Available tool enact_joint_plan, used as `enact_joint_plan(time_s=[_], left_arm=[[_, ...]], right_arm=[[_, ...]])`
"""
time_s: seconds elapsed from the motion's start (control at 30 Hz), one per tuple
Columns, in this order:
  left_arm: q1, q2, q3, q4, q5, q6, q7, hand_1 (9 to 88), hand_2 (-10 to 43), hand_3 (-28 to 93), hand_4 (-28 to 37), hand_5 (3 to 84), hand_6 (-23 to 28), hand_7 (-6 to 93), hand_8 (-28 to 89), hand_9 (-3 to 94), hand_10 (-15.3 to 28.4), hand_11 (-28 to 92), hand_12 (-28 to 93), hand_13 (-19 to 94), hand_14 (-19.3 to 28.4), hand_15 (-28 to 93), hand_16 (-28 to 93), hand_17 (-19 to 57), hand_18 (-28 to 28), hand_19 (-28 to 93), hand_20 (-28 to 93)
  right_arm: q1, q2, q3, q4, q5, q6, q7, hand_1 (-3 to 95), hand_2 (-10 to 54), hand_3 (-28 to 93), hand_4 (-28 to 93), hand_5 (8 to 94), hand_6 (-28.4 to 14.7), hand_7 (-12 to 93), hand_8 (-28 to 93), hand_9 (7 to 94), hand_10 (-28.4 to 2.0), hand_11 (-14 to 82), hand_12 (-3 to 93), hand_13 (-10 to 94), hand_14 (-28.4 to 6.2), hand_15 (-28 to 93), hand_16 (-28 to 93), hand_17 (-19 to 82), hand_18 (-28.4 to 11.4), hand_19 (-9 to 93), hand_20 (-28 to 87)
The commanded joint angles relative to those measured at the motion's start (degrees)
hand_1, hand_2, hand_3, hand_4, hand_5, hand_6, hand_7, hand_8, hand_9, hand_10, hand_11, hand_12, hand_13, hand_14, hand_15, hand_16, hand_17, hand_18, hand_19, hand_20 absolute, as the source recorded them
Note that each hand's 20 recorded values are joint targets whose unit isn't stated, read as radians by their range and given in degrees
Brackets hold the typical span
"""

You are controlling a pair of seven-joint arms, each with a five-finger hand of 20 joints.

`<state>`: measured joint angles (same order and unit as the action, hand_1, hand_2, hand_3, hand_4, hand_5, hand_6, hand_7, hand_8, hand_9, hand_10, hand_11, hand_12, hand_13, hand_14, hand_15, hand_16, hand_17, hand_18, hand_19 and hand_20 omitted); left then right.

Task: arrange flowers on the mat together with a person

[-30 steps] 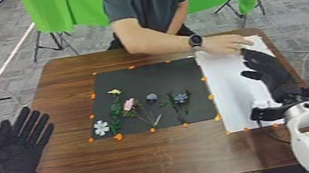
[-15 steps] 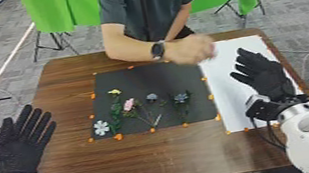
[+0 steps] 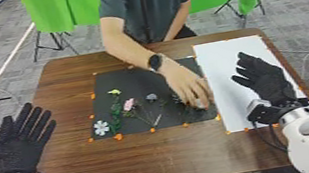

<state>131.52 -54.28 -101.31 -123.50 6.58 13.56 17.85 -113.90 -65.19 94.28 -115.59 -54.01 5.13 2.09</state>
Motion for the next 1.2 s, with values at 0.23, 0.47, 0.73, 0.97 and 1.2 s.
enact_joint_plan(time_s=[0.23, 0.47, 0.73, 0.97, 1.2], left_arm=[[0.60, -0.34, -0.19, 0.26, -0.42, -0.09, 0.44, 27.4, 11.4, 71, -28.3, 43.1, 6.2, 10.5, -9, 38.9, 12.6, 13, 9, 31, 13.3, 17, -2, -2.3, 13.0, 24, 12], [0.49, -0.43, -0.02, 0.26, -0.48, -0.17, 0.36, 25.9, 12.2, 71, -28.3, 43.1, 6.3, 10.3, -9, 39.1, 12.9, 13, 9, 31, 13.4, 17, -2, -2.3, 13.1, 24, 12], [0.62, -0.11, -0.15, 0.11, -0.59, -0.08, 0.65, 25.7, 12.3, 71, -28.3, 43.2, 6.2, 10.2, -9, 39.1, 13.0, 13, 9, 31, 13.4, 17, -2, -2.4, 13.1, 24, 13], [0.78, 0.05, -0.18, -0.04, -0.68, 0.01, 0.93, 25.5, 12.2, 71, -28.3, 43.2, 6.3, 10.2, -9, 39.0, 12.9, 12, 9, 31, 13.4, 17, -2, -2.4, 13.1, 24, 13], [0.70, 0.11, -0.37, -0.05, -0.72, -0.05, 0.77, 25.6, 12.2, 71, -28.3, 43.2, 6.3, 10.2, -9, 39.0, 13.0, 12, 9, 31, 13.4, 17, -2, -2.4, 13.1, 24, 13]], right_arm=[[-0.88, 0.18, 0.43, -0.18, -1.02, -0.65, -1.19, 19.3, 7.2, 79, -27, 33.8, -3.4, 14, -12, 26.8, -13.0, 5.1, 9.6, 16, -12.0, 9, 13, 5, -13.1, 37, 9], [-0.22, 0.82, 0.02, 0.06, -3.02, -2.50, -1.46, 19.1, 6.5, 79, -27, 33.6, -3.3, 14, -12, 26.6, -12.9, 5.0, 9.7, 16, -11.9, 9, 13, 5, -13.0, 37, 8], [-0.62, 0.55, 1.10, -0.17, -4.16, -4.25, -1.77, 19.1, 5.9, 79, -27, 33.4, -3.1, 14, -12, 26.6, -12.8, 5.1, 9.8, 17, -11.8, 8, 14, 5, -12.9, 37, 8], [-0.16, 0.73, 0.75, -0.05, -4.09, -4.58, -1.59, 19.1, 5.6, 79, -26, 33.3, -3.0, 14, -12, 26.6, -12.8, 5.1, 9.9, 17, -11.6, 7, 14, 5, -13.0, 37, 9], [-0.20, 1.09, 0.47, -0.16, -4.10, -4.39, -1.63, 19.3, 5.2, 79, -26, 33.4, -3.0, 14, -12, 26.6, -12.7, 5.1, 9.9, 17, -11.6, 7, 14, 5, -13.0, 37, 9]])
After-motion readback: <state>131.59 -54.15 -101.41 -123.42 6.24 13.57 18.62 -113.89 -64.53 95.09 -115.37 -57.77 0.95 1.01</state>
